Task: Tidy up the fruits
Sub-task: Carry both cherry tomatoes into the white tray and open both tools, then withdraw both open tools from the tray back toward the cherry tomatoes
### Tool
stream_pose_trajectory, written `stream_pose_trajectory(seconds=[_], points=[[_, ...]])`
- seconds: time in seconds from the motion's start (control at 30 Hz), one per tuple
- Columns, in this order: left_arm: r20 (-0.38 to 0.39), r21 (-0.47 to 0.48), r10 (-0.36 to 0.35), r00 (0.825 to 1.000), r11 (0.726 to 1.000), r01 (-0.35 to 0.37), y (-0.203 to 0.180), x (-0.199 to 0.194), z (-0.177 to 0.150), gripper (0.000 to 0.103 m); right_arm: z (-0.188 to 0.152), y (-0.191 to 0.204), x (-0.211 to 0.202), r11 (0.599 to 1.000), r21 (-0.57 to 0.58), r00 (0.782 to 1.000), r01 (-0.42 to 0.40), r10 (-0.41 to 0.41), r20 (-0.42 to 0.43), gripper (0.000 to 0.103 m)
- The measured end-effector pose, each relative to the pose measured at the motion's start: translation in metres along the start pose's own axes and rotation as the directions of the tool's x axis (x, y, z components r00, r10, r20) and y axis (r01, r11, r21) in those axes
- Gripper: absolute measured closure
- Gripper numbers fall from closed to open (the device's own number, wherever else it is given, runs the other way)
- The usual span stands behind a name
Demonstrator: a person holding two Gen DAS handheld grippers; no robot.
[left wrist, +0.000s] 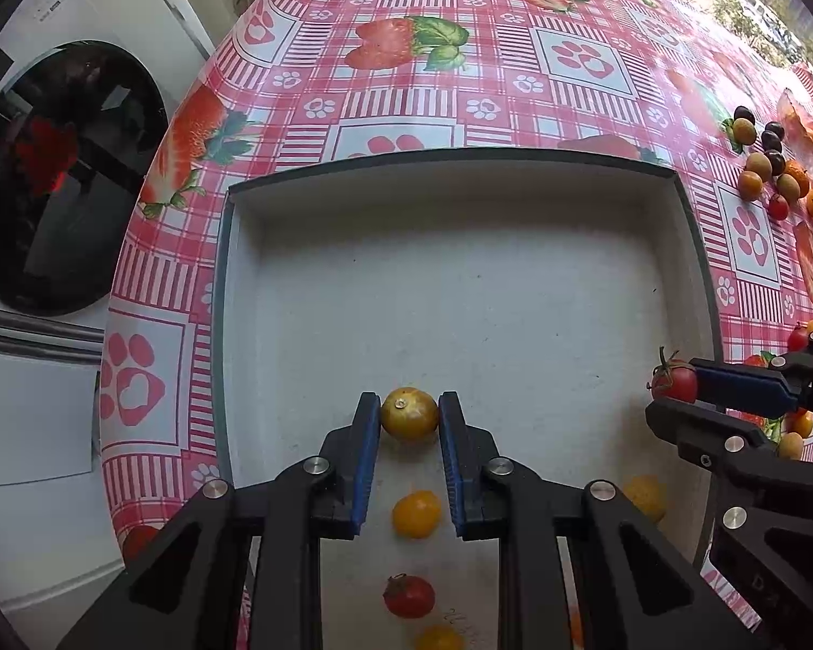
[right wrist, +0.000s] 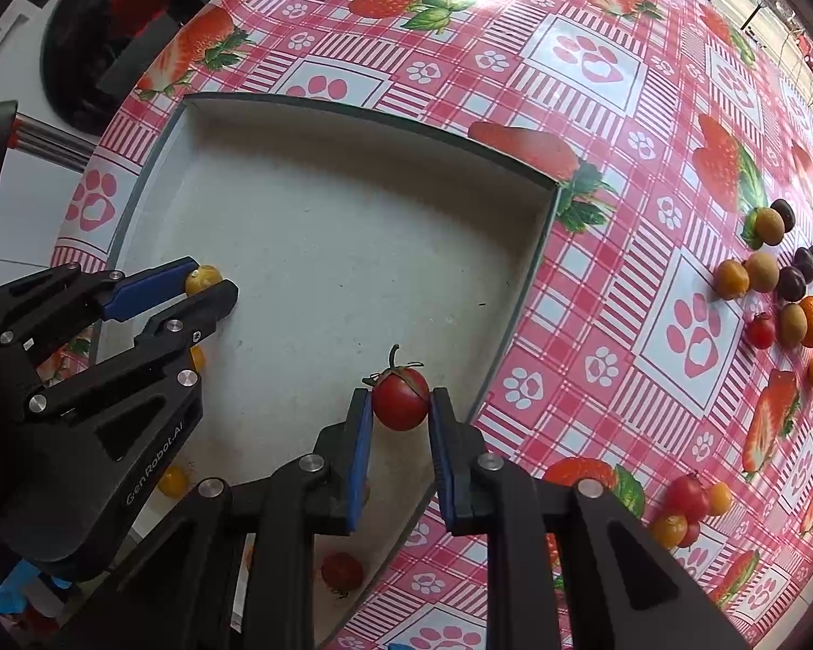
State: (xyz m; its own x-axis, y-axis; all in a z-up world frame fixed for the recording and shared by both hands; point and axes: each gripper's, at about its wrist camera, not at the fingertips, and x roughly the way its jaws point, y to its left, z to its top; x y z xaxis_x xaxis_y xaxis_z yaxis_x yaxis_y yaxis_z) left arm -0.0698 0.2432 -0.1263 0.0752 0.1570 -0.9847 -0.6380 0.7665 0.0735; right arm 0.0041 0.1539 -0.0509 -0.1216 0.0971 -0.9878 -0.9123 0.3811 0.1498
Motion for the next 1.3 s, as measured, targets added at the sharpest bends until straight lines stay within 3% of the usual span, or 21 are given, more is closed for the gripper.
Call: stream_pose_trajectory(seconds=[0.13,0.27,0.3,0.33,0.4,0.47,0.6,0.73,0.87,1.3], points=[[-0.013,-0.001,0.000,1.000,1.000,0.000,-0.001,-0.001,-0.001,0.079,0.001,-0.005,-0.006,1.000,0.016,1.000,-0.011,0.011,0.009,0.078],[-0.020,0.003,0.008,1.000,1.000,-0.008,-0.002,-0.005,-0.003,0.078,0.003,-0.007,-0.016,0.999,0.021,0.999,-0.030,0.029,0.028,0.065],[-0.020,0.004,0.011,1.000,1.000,-0.011,-0.002,-0.006,-0.003,0.062,0.003,-0.007,-0.019,0.999,0.019,0.999,-0.031,0.031,0.033,0.061],[-0.010,-0.003,0.037,0.999,0.999,-0.037,-0.001,-0.008,-0.004,0.037,0.002,-0.009,-0.023,0.999,0.020,0.999,-0.032,0.031,0.038,0.059],[0.024,-0.025,0.070,0.997,0.997,-0.069,0.004,-0.017,-0.005,0.022,0.001,-0.014,-0.028,0.999,0.032,0.998,-0.030,0.028,0.048,0.056],[0.025,-0.035,0.043,0.999,0.999,-0.042,0.007,-0.024,-0.006,0.022,-0.001,-0.019,-0.034,0.998,0.048,0.998,-0.034,0.031,0.054,0.046],[0.035,-0.028,0.057,0.998,0.998,-0.056,0.002,-0.034,-0.008,0.022,-0.007,-0.031,-0.048,0.997,0.069,0.996,-0.040,0.035,0.078,0.023],[0.029,-0.034,0.031,0.999,0.999,-0.030,-0.007,-0.043,-0.010,0.022,-0.022,-0.036,-0.061,0.993,0.109,0.996,-0.037,0.028,0.085,0.016],[0.019,-0.004,0.009,1.000,1.000,-0.009,-0.017,-0.047,-0.012,0.022,-0.040,-0.044,-0.071,0.987,0.155,0.995,-0.031,0.015,0.101,0.000],[0.011,0.086,0.005,1.000,0.996,-0.006,-0.057,-0.064,-0.027,0.022,-0.102,-0.089,-0.078,0.946,0.322,0.997,-0.042,0.020,0.071,0.000]])
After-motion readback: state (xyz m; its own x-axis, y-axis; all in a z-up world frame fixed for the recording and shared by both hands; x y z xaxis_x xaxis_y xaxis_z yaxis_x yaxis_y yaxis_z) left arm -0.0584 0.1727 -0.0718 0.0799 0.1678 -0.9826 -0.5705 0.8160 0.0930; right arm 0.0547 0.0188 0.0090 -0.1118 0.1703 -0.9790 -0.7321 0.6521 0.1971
